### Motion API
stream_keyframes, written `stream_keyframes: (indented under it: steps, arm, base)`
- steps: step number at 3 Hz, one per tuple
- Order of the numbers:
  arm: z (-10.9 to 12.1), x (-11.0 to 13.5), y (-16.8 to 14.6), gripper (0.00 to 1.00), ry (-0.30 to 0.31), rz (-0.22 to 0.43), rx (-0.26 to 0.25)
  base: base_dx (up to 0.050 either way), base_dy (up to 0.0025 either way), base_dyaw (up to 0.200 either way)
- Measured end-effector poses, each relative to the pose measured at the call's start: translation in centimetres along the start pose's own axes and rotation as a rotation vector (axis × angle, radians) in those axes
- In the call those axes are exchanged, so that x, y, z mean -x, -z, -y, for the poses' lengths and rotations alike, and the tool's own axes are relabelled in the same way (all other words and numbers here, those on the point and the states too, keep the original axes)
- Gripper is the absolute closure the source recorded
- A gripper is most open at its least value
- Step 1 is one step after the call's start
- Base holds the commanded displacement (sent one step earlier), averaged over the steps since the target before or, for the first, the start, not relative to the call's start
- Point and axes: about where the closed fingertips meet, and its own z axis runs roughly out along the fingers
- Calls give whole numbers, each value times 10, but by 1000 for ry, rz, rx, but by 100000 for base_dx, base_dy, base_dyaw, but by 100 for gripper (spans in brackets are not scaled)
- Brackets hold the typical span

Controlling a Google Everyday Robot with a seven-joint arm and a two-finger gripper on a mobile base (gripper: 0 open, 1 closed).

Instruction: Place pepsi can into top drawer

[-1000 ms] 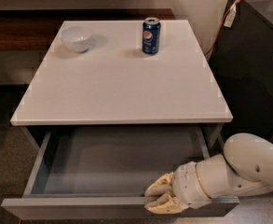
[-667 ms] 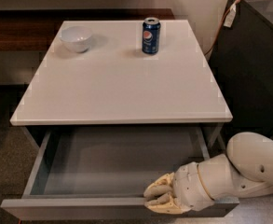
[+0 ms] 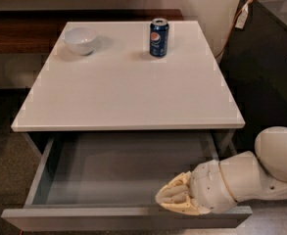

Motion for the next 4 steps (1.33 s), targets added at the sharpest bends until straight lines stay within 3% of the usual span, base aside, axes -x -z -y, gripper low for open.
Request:
stream_keyframes:
  steps: [2,3,4]
  arm:
    - [24,18,27,7,6,43,-4]
    - [45,30,44,0,15,70,-22]
    - [74,42,64,0,6,101,-34]
  base:
    - [0,0,0]
    - [0,0,0]
    - [0,0,0]
